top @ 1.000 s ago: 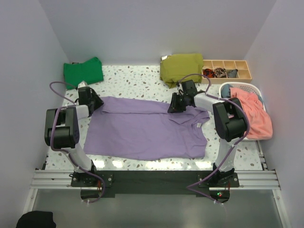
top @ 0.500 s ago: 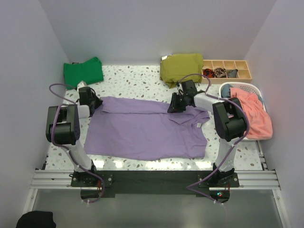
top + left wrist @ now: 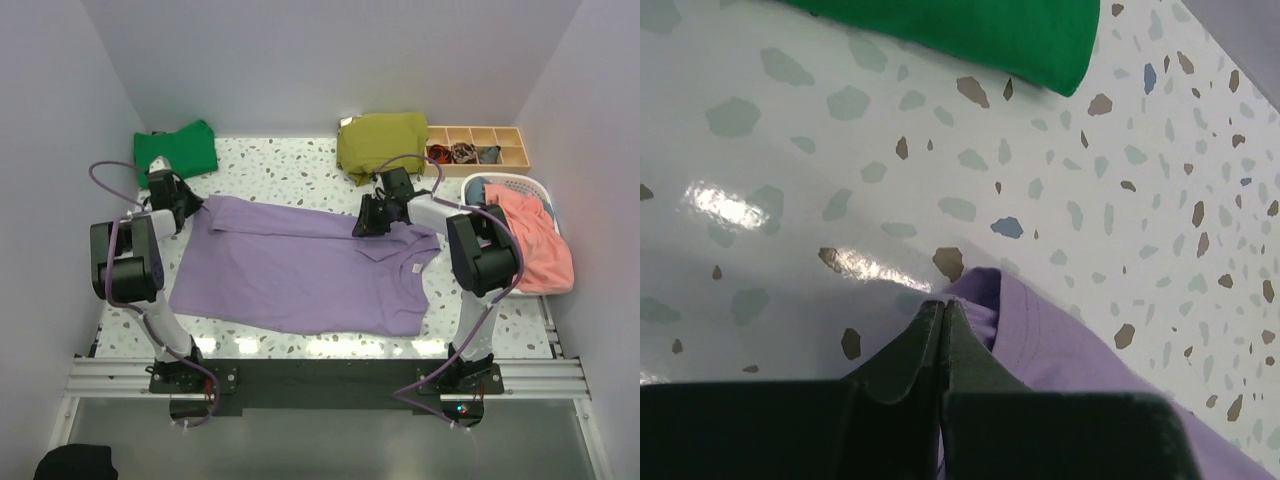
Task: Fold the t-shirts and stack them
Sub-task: Fold the flattened tshirt in 1/3 of the way
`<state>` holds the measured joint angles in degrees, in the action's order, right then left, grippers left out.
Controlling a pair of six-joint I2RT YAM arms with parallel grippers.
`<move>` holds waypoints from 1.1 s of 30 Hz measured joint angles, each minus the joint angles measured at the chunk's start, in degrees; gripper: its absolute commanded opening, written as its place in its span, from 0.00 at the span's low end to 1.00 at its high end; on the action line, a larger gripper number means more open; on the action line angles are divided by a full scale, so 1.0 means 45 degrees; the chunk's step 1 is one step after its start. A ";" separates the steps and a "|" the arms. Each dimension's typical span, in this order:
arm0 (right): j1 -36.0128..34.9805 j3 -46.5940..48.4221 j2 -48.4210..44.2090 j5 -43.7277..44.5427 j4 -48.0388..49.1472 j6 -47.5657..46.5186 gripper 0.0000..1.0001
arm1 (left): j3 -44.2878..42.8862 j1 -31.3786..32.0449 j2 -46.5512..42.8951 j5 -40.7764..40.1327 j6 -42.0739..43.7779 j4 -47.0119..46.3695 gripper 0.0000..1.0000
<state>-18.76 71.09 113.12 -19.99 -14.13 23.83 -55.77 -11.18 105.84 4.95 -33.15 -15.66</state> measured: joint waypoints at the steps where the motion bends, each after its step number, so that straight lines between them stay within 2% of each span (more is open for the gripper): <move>1: 0.0000 0.0024 0.0019 -0.0005 0.0000 0.0000 0.27 | -0.0209 -0.0131 -0.0005 0.0185 0.0228 0.0243 0.00; 6: -0.0015 0.0180 0.0136 0.0019 -0.0029 0.0019 0.27 | -0.1622 -0.0408 0.0257 0.0554 0.1263 0.1982 0.01; 7: -0.0024 0.0219 0.0165 0.0039 -0.0039 0.0024 0.27 | -0.1821 -0.0408 0.0345 0.0568 0.1413 0.2195 0.03; 10: -0.0058 0.0248 0.0180 0.0107 -0.0044 0.0019 0.30 | -0.2040 -0.0476 0.0534 0.0733 0.1642 0.2560 0.19; 12: -0.0068 0.0248 0.0180 0.0097 -0.0039 0.0024 0.34 | -0.2108 -0.0597 0.0724 0.0933 0.1773 0.2618 0.37; 13: -0.0068 0.0248 0.0180 0.0078 -0.0029 0.0029 0.34 | -0.2147 -0.0695 0.0845 0.1107 0.1836 0.2623 0.87; 14: -0.0078 0.0257 0.0180 0.0058 -0.0019 0.0029 0.35 | -0.2157 -0.0782 0.0942 0.1287 0.1841 0.2569 1.00; 17: -0.0083 0.0272 0.0180 -0.0010 -0.0024 0.0024 0.36 | -0.2030 -0.0933 0.1107 0.1977 0.1656 0.2186 1.00; 23: -0.0087 0.0243 0.0126 -0.0092 0.0024 0.0019 0.37 | -0.0549 -0.0627 0.0563 0.3133 0.0923 0.0617 1.00; 30: -0.0092 -0.0170 -0.0423 0.0588 -0.0165 -0.0146 0.38 | 0.1166 0.1593 -0.2103 0.2671 0.0709 0.0729 1.00; 33: -0.0092 -0.0335 -0.0656 0.0923 -0.0369 -0.0228 0.38 | 0.2064 0.1919 -0.3541 0.2429 0.0481 0.0748 1.00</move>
<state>-19.18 69.58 110.17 -15.84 -15.79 22.81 -46.48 -2.55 89.91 15.88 -30.98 -12.29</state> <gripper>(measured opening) 0.372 0.997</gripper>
